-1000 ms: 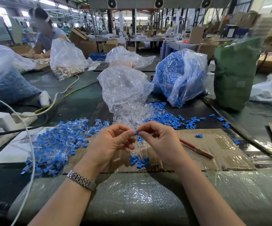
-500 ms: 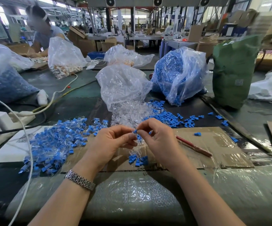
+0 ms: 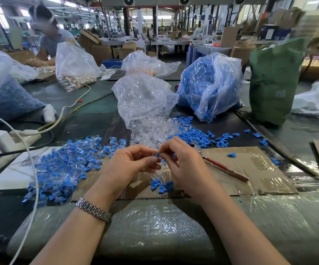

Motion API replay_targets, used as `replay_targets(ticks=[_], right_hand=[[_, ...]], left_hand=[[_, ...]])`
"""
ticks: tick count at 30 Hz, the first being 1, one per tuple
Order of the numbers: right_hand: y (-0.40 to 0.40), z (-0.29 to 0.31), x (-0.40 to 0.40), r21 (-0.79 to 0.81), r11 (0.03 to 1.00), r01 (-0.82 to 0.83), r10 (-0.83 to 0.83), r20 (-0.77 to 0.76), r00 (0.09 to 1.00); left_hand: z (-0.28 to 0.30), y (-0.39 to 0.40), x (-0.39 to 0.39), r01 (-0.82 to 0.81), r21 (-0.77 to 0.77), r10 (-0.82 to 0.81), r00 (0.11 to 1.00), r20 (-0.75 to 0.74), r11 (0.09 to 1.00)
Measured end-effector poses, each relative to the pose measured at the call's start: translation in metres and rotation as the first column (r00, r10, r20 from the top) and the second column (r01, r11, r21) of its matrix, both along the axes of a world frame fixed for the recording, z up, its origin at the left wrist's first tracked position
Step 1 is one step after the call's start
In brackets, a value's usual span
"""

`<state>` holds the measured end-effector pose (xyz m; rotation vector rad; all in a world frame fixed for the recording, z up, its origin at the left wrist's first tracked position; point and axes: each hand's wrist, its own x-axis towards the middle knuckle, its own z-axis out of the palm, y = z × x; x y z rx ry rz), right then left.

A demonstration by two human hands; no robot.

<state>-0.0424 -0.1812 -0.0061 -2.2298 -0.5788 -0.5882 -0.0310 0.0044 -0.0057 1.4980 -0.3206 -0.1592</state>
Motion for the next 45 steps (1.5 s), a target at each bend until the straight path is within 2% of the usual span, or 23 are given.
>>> replay_targets(ticks=[7, 10, 11, 12, 13, 15, 17, 20, 22, 25, 26, 28, 30, 33, 41, 45], right_hand=[[-0.002, 0.005, -0.004, 0.030, 1.000, 0.000, 0.001, -0.039, 0.999], [-0.009, 0.011, -0.005, 0.112, 0.986, 0.121, -0.105, -0.143, 0.984], [-0.016, 0.011, -0.004, 0.039, 0.973, 0.229, -0.219, -0.176, 0.960], [-0.024, 0.012, -0.003, -0.121, 0.928, 0.353, -0.372, -0.203, 0.906], [-0.031, 0.011, -0.003, -0.315, 0.836, 0.449, -0.524, -0.222, 0.822], [-0.042, 0.010, -0.008, -0.599, 0.653, 0.463, -0.708, -0.266, 0.655], [-0.046, 0.008, -0.013, -0.686, 0.596, 0.416, -0.742, -0.274, 0.612], [-0.046, 0.012, -0.014, -0.656, 0.631, 0.415, -0.698, -0.246, 0.672], [-0.046, 0.021, -0.013, -0.522, 0.750, 0.406, -0.623, -0.354, 0.697], [-0.043, 0.038, -0.014, -0.190, 0.930, 0.315, -0.365, -0.586, 0.724], [-0.040, 0.045, -0.015, -0.097, 0.963, 0.253, -0.253, -0.655, 0.712], [-0.033, 0.057, -0.016, 0.010, 0.995, 0.098, -0.055, -0.771, 0.635], [-0.024, 0.063, -0.017, -0.008, 0.999, -0.032, 0.012, -0.821, 0.570], [-0.012, 0.065, -0.017, -0.069, 0.992, -0.110, 0.009, -0.810, 0.587], [-0.004, 0.061, -0.016, -0.017, 0.995, -0.103, 0.048, -0.803, 0.594], [0.002, 0.053, -0.021, -0.072, 0.996, -0.048, -0.024, -0.760, 0.649]], left_hand=[[-0.002, 0.003, 0.002, 0.027, 0.002, -0.027, 0.998, -0.061, 1.000], [-0.003, 0.003, 0.003, 0.015, -0.048, -0.018, 0.997, -0.074, 0.999], [-0.003, 0.003, 0.003, 0.006, -0.065, -0.011, 0.997, -0.076, 0.998], [-0.003, 0.004, 0.003, 0.000, -0.075, -0.006, 0.997, -0.076, 0.997], [-0.003, 0.004, 0.004, -0.003, -0.079, -0.003, 0.997, -0.076, 0.997], [-0.003, 0.005, 0.005, -0.009, -0.081, 0.003, 0.997, -0.071, 0.997], [-0.003, 0.006, 0.006, -0.016, -0.091, 0.010, 0.998, -0.065, 0.996], [-0.004, 0.006, 0.007, -0.027, -0.136, 0.016, 0.996, -0.083, 0.990], [-0.003, 0.006, 0.007, -0.048, -0.196, 0.028, 0.994, -0.106, 0.979], [-0.001, 0.006, 0.007, -0.074, -0.267, 0.036, 0.989, -0.144, 0.961], [0.000, 0.007, 0.007, -0.076, -0.290, 0.031, 0.987, -0.157, 0.954], [0.001, 0.008, 0.007, -0.076, -0.332, 0.021, 0.986, -0.165, 0.940], [0.002, 0.008, 0.007, -0.080, -0.355, 0.023, 0.987, -0.160, 0.932], [0.003, 0.007, 0.007, -0.083, -0.357, 0.024, 0.986, -0.165, 0.930], [0.002, 0.005, 0.006, -0.060, -0.262, 0.033, 0.994, -0.103, 0.963], [0.001, 0.005, 0.006, -0.078, -0.180, 0.067, 0.996, -0.067, 0.981]])
